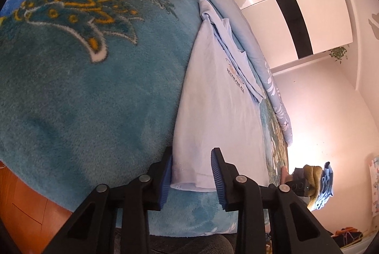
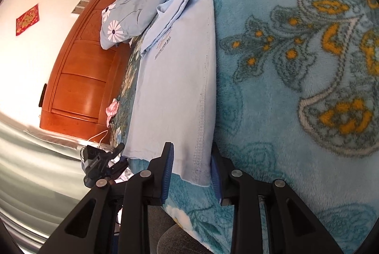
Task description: Fold clothes
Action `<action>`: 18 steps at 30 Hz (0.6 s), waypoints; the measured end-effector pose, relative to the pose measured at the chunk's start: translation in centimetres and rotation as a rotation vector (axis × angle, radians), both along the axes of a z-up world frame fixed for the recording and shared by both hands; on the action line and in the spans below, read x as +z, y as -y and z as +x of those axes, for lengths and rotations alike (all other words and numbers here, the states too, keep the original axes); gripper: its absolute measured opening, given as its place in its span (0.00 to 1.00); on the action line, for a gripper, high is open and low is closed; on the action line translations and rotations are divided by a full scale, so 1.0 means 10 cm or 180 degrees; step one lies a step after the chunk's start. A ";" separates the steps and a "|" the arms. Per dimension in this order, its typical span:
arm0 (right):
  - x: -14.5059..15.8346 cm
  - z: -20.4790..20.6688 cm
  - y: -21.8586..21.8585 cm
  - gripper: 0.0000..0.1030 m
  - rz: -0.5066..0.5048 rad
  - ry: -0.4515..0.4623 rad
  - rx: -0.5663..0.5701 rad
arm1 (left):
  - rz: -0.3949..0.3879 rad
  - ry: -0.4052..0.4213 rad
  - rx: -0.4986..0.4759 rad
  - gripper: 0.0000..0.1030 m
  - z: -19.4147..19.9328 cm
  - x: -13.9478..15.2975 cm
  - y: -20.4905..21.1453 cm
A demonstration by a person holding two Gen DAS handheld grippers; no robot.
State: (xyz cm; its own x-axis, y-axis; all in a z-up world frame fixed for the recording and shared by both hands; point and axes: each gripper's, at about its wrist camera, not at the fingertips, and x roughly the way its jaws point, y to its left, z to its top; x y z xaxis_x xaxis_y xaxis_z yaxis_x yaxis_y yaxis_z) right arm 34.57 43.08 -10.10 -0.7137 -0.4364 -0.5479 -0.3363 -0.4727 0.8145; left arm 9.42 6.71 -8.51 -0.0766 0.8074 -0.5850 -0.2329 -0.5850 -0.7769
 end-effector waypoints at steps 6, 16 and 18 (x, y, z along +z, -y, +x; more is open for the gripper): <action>0.00 -0.04 0.01 0.30 -0.0031 0.0002 0.0005 | 0.0104 0.0085 -0.0061 0.32 -0.01 -0.04 -0.11; -0.09 0.02 -0.05 0.09 -0.0124 0.0014 -0.0072 | 0.0163 0.0155 0.0085 0.16 0.01 -0.03 0.11; -0.11 0.04 -0.07 0.07 -0.0177 -0.0006 -0.0093 | 0.0118 0.0105 0.0196 0.05 0.00 -0.01 0.17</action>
